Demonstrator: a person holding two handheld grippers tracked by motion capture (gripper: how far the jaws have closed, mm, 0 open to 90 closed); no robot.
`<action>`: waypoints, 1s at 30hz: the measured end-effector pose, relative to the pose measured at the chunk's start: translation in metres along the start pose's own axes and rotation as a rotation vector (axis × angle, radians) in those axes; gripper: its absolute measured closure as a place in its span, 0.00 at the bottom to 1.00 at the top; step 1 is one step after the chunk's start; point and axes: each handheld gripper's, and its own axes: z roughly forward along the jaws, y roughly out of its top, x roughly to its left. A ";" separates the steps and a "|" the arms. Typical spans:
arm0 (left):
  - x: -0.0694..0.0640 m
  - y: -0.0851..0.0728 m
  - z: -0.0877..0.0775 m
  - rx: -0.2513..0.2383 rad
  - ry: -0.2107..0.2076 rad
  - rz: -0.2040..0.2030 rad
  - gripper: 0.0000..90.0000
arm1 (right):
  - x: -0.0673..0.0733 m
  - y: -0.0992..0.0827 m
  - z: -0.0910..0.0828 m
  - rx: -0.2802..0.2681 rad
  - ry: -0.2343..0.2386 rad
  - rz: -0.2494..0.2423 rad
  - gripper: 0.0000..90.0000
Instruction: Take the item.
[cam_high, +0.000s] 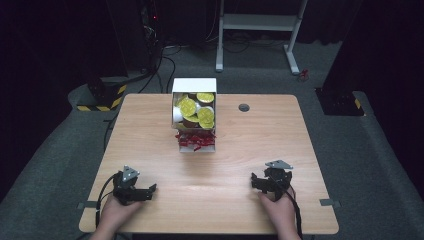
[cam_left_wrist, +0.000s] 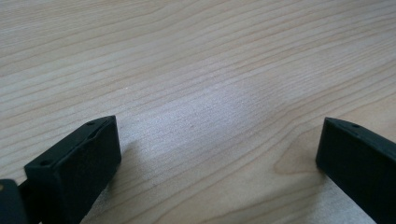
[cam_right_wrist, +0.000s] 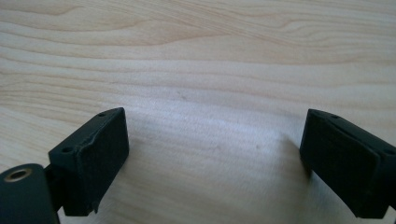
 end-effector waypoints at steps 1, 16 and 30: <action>0.000 0.000 0.000 0.000 0.000 -0.001 0.00 | 0.000 -0.002 -0.002 -0.002 0.010 -0.012 0.09; 0.000 0.000 0.000 0.000 -0.006 0.000 0.00 | 0.003 -0.004 -0.003 -0.003 0.017 -0.017 0.08; 0.000 0.000 0.000 0.000 -0.007 0.000 0.00 | 0.000 -0.004 -0.006 -0.002 0.043 -0.024 0.10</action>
